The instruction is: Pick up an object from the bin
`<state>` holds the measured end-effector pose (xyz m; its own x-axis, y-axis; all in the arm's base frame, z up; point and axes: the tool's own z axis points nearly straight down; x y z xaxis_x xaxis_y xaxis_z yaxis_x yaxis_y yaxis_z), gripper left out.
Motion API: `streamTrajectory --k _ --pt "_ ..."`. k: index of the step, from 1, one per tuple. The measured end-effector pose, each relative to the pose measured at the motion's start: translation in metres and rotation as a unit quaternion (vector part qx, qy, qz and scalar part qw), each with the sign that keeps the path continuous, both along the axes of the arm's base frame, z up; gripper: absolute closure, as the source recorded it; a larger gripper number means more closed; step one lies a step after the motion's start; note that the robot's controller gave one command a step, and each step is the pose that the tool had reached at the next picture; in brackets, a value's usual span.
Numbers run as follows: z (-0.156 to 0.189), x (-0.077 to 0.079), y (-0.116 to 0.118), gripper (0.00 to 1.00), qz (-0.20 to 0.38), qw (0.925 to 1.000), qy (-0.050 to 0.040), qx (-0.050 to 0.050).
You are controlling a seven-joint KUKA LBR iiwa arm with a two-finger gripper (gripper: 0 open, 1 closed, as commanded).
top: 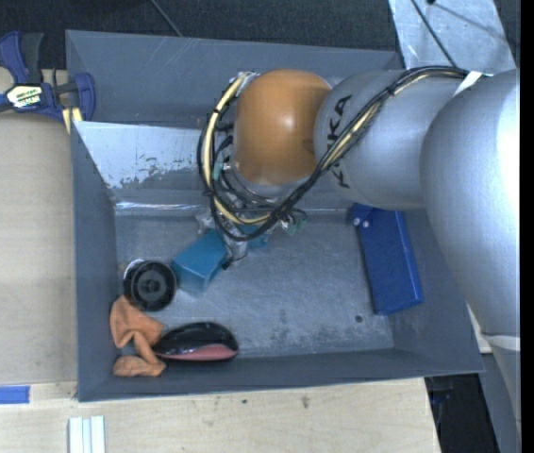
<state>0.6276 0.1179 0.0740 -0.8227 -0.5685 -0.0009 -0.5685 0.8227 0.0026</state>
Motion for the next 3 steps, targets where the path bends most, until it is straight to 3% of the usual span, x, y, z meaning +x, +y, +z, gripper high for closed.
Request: streamTrajectory --k 3 --pt "0.017 -0.002 -0.001 1.0 0.0 1.0 0.0009 -0.001"
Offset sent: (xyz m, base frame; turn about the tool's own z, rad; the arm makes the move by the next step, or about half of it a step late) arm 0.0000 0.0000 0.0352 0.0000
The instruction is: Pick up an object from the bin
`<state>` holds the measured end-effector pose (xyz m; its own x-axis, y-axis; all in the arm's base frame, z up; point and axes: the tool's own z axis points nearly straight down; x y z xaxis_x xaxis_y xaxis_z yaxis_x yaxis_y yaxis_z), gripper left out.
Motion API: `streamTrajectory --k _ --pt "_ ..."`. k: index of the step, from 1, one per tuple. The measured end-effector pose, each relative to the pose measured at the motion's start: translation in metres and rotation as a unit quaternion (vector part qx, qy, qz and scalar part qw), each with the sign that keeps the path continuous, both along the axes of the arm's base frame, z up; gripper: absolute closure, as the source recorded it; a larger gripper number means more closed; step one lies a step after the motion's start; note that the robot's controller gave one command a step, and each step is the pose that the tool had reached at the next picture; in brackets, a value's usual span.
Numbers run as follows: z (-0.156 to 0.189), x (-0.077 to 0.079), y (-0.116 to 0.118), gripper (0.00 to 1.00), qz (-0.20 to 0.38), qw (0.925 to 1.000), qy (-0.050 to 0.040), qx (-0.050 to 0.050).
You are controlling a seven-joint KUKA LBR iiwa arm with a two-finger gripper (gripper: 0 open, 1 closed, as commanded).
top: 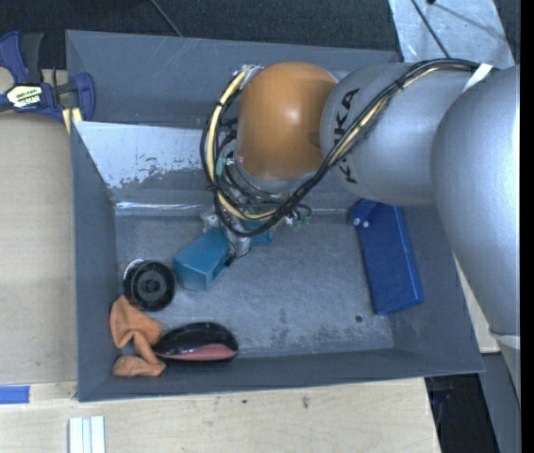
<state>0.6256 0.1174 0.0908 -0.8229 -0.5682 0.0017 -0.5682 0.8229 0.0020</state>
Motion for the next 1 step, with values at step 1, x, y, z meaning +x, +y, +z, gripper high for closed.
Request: streamTrajectory --k 1 --pt "0.0111 0.0006 -0.0002 1.0 -0.001 1.0 -0.0009 0.0"
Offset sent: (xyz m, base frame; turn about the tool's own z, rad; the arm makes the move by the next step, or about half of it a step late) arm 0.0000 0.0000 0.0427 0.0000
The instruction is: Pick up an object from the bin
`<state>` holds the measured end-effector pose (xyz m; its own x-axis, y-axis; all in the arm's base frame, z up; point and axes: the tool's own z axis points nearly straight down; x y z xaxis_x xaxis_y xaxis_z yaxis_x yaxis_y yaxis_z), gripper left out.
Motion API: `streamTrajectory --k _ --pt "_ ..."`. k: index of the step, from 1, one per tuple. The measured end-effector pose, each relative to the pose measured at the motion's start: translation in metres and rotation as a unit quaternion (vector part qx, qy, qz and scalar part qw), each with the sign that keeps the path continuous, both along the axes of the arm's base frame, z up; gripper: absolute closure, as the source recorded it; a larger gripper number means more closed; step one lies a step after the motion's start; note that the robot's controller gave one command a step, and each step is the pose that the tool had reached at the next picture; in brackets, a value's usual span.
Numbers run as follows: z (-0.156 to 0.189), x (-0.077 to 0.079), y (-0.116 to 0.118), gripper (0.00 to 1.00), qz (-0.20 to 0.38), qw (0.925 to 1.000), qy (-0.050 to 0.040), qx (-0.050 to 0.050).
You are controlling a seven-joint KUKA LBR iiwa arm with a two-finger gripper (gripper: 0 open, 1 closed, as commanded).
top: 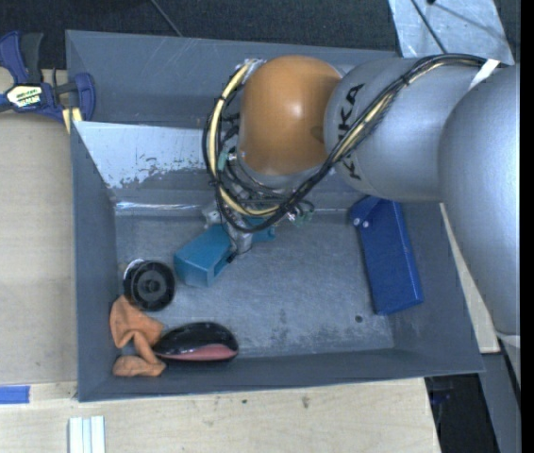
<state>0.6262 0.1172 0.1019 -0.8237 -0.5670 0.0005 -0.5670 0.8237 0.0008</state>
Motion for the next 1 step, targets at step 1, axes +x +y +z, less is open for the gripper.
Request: streamTrajectory --k 1 --pt "0.008 -0.0002 0.0 1.0 0.0 1.0 -0.0004 0.0"
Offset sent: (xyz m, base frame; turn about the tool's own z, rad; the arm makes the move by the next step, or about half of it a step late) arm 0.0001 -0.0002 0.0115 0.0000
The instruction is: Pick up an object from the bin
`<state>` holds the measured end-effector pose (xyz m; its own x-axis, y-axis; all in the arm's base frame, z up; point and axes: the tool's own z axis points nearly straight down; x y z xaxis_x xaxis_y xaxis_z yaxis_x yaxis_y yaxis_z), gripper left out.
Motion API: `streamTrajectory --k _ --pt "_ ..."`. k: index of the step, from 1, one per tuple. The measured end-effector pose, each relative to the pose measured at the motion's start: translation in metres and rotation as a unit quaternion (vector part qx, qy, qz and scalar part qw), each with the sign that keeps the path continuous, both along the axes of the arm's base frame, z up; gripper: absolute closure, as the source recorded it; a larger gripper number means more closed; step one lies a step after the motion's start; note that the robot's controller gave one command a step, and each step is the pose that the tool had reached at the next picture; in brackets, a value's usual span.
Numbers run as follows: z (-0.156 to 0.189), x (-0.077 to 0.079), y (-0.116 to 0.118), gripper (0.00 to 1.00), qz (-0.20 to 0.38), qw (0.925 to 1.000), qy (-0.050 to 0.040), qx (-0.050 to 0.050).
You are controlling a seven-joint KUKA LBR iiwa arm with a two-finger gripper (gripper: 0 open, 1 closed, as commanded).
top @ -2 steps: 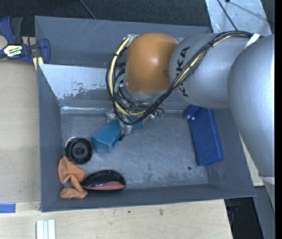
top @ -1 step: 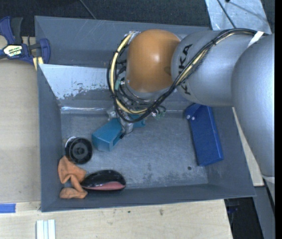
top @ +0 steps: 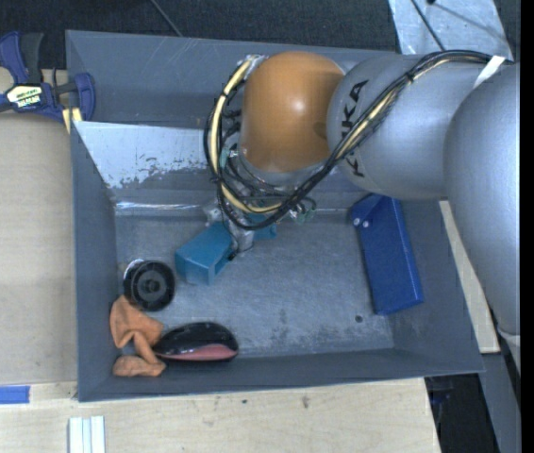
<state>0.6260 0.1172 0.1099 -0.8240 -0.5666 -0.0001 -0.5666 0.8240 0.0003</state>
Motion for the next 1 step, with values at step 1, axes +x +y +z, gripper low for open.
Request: streamTrajectory --k 1 --pt "0.0087 -0.0003 -0.0001 1.0 0.0 1.0 0.0004 0.0"
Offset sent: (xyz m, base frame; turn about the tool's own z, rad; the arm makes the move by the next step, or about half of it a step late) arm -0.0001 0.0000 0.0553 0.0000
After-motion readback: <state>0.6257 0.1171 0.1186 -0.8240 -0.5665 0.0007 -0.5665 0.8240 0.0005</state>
